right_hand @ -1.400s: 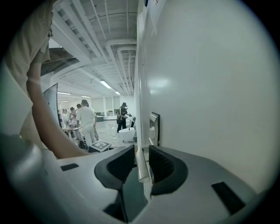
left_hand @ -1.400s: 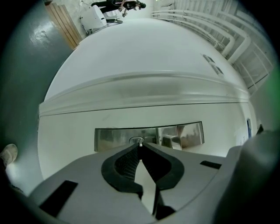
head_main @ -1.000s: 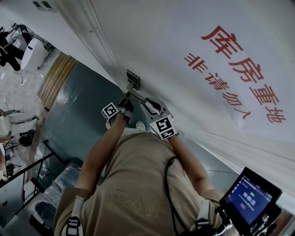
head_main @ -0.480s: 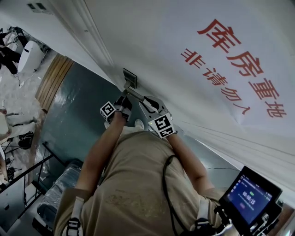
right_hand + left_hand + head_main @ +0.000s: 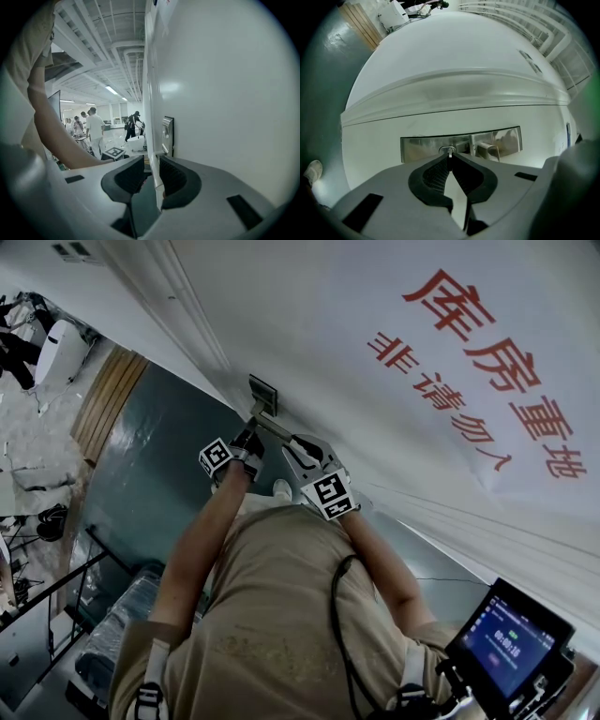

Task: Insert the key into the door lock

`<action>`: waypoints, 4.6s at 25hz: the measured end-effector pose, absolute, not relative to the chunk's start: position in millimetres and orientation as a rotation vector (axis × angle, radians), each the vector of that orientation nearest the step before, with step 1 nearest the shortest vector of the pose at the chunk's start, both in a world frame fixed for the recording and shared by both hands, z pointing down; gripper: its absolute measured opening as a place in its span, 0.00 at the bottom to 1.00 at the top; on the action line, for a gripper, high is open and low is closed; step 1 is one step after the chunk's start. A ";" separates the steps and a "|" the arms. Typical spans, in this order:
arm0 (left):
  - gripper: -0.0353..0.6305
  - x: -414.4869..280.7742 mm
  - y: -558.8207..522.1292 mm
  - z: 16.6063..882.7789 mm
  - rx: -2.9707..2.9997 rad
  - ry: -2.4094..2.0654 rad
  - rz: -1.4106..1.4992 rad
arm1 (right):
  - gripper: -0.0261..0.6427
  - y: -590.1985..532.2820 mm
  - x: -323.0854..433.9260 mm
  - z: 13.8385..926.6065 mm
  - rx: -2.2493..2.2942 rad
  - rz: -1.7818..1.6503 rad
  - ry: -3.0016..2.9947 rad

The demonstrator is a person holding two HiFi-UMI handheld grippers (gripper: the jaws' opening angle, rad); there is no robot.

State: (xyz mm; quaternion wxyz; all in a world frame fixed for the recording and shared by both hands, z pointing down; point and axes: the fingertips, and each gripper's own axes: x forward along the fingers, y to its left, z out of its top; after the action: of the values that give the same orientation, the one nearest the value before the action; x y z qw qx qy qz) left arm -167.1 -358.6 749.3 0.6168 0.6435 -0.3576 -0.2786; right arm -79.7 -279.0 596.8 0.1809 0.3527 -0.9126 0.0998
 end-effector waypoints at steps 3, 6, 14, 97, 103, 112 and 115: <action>0.10 -165.0 -356.9 749.8 1.470 -0.828 -0.660 | 0.20 -277.3 -78.2 597.2 0.998 0.286 -2.577; 0.10 -165.7 -358.8 750.3 1.461 -0.827 -0.667 | 0.20 -277.5 -79.2 595.7 0.995 0.281 -2.581; 0.10 -164.5 -361.2 751.5 1.426 -0.811 -0.690 | 0.20 -276.3 -82.9 597.3 0.979 0.281 -2.582; 0.12 -157.0 -380.4 754.2 1.364 -0.828 -0.698 | 0.20 -289.3 -97.3 602.9 0.931 0.254 -2.583; 0.12 -156.8 -380.5 753.5 1.361 -0.826 -0.697 | 0.20 -287.3 -96.5 607.6 0.942 0.272 -2.581; 0.12 -156.2 -379.4 748.5 1.445 -0.865 -0.622 | 0.20 -282.9 -95.5 609.9 0.969 0.297 -2.598; 0.15 -157.3 -375.6 747.0 1.481 -0.886 -0.595 | 0.20 -280.2 -95.0 608.9 0.973 0.309 -2.599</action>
State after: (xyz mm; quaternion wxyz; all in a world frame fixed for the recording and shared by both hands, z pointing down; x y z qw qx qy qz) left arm -157.3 -375.6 747.0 0.6116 0.6417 -0.3841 -0.2580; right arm -95.0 -280.2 608.9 0.1736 0.3431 -0.9167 0.1089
